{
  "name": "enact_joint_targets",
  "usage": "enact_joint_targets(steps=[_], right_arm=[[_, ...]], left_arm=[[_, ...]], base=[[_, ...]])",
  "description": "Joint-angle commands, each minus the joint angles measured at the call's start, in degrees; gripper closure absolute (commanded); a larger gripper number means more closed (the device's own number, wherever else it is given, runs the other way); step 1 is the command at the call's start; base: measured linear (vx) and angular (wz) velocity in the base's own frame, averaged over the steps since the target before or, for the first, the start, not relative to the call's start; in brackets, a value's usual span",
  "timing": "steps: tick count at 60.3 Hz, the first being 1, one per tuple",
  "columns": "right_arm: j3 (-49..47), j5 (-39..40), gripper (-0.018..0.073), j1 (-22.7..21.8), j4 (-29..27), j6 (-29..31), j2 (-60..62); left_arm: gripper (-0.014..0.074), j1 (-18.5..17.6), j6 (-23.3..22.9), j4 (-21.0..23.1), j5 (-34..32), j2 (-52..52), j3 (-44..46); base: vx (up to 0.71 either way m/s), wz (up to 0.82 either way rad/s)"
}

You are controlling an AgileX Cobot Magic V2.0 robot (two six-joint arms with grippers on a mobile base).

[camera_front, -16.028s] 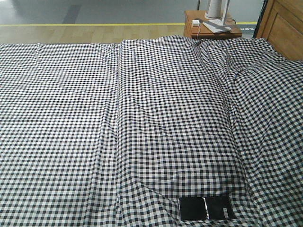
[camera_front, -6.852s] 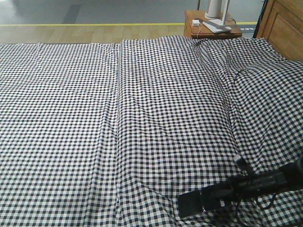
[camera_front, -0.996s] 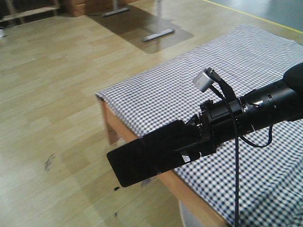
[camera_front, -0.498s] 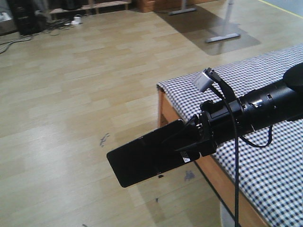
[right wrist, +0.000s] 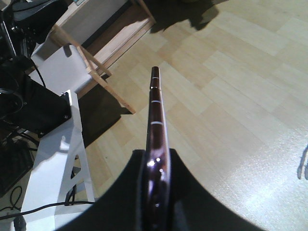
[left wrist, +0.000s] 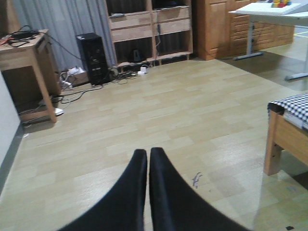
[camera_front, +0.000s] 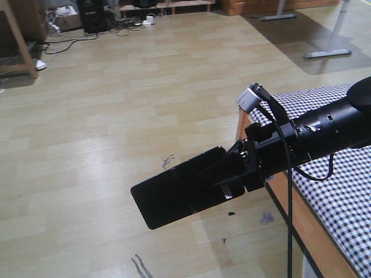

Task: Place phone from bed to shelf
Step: 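Drive the base away from the bed holding the phone in the right gripper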

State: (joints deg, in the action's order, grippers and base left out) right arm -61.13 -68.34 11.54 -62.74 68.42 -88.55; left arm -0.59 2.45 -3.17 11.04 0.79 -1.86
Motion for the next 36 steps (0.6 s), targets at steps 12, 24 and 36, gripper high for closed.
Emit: enact_joint_targets(steps=[12, 24, 36], right_arm=[[-1.44, -5.57, 0.0561, -0.11, -5.01, 0.27, 2.46], [-1.44, -5.57, 0.0561, -0.11, -5.01, 0.27, 2.46], [-1.44, -5.57, 0.0561, -0.11, -5.01, 0.27, 2.46]], left_arm=[[0.0596, -0.12, -0.22, 0.26, -4.03, 0.57, 1.46], [0.0596, -0.12, -0.22, 0.26, -4.03, 0.57, 1.46], [0.0596, -0.12, -0.22, 0.26, -4.03, 0.57, 1.46]], base=[[-0.06, 0.26], [-0.01, 0.16], [0.04, 0.08]])
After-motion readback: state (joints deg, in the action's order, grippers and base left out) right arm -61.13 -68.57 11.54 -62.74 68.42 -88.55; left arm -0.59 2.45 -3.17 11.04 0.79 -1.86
